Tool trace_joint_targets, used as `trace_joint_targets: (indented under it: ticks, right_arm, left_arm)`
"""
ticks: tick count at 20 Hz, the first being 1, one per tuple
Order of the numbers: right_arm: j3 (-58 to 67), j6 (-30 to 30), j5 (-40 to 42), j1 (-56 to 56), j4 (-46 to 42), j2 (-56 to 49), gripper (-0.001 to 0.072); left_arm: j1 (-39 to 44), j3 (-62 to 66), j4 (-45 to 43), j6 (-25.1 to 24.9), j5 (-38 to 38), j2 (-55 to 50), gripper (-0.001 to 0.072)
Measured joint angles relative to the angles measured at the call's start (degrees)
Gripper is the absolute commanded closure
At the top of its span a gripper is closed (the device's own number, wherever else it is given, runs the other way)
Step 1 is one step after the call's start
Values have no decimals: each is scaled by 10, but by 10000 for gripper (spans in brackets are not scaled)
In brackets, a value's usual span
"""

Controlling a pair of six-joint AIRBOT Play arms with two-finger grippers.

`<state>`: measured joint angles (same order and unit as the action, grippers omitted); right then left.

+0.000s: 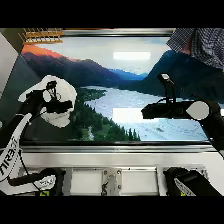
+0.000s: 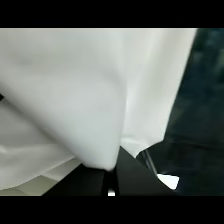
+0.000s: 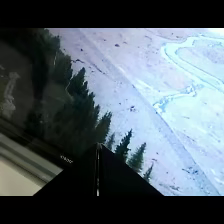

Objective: Fold the clothes and pants, and hang the long-sleeved shirts on hangers.

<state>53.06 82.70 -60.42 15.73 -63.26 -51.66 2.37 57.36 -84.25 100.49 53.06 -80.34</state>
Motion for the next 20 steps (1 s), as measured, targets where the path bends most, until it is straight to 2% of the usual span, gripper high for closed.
trace_joint_targets:
  ticks: [4, 7, 8, 9, 10, 12, 15, 17, 20]
  right_arm:
    - [2, -17, 7, -3, 20, 1, 698]
    - [22, -25, 14, -36, -34, 4, 698]
    - [30, -16, 16, -54, -57, 7, 698]
    - [36, -6, 17, -75, -78, 10, 697]
    - [42, 3, 18, -101, -96, 14, 697]
    - [47, 15, 19, -148, -116, 21, 698]
    - [52, 33, 10, -203, -131, 31, 697]
    - [53, 40, 1, -220, -134, 35, 698]
    - [53, 44, -7, -231, -127, 38, 698]
  left_arm:
    - [111, 69, 82, -6, -18, 40, 702]
    - [226, 138, 112, -9, -63, 30, 701]
    - [261, 163, 118, -9, -79, 16, 630]
    - [288, 188, 122, -10, -92, -2, 282]
    - [309, 214, 125, -10, -104, -21, 73]
    - [325, 260, 129, -4, -106, -54, 75]
    - [290, 287, 130, 12, -55, -73, 74]
    - [247, 245, 130, 20, -15, -52, 73]
    - [173, 112, 131, 21, 18, 10, 74]
